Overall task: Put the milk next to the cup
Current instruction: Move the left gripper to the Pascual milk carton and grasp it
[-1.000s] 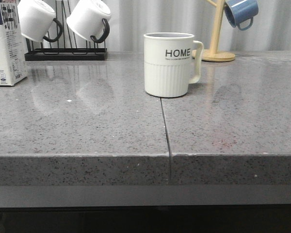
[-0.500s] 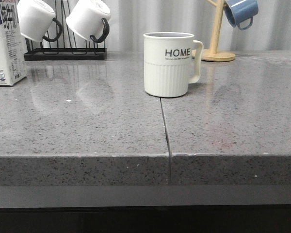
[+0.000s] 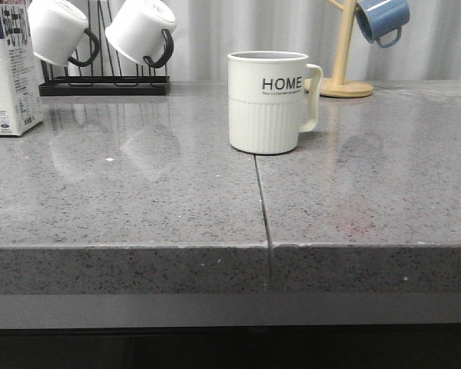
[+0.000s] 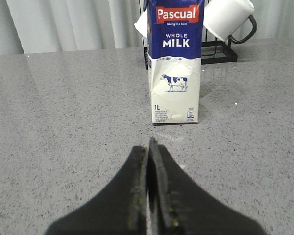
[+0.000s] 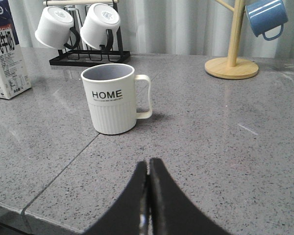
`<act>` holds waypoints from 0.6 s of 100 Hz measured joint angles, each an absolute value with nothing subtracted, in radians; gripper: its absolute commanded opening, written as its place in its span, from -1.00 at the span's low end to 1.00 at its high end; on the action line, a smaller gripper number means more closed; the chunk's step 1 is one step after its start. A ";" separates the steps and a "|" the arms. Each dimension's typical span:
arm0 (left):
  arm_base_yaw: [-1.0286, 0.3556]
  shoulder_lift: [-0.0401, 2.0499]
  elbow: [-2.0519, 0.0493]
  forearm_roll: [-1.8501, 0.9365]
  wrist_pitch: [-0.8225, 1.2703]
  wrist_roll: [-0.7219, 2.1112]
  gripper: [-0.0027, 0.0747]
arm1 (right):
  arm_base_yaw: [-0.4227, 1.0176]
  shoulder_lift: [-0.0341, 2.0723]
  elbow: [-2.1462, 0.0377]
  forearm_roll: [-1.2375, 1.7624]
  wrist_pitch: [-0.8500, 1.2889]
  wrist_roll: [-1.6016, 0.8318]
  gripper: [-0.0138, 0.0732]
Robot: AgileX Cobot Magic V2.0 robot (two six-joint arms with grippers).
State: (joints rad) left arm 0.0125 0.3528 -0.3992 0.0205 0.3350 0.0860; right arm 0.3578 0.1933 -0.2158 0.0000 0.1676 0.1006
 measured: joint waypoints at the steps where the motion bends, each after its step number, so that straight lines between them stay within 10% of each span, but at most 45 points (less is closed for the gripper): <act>1: 0.013 0.360 -0.406 0.020 0.335 0.086 -0.98 | 0.358 0.193 -0.216 0.000 0.168 0.101 -0.83; 22: 0.013 0.568 -0.478 0.020 0.286 0.086 -0.63 | 0.358 0.193 -0.216 0.000 0.172 0.101 -0.83; 46: 0.013 0.773 -0.511 -0.007 0.113 0.086 0.83 | 0.358 0.193 -0.216 0.000 0.172 0.101 -0.83; 60: 0.013 0.876 -0.551 -0.026 0.047 0.086 0.84 | 0.358 0.193 -0.216 0.000 0.172 0.101 -0.83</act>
State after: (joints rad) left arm 0.0125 0.8760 -0.5511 -0.0261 0.0472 0.0860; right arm 0.3578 0.1933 -0.2158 0.0000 0.1716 0.1006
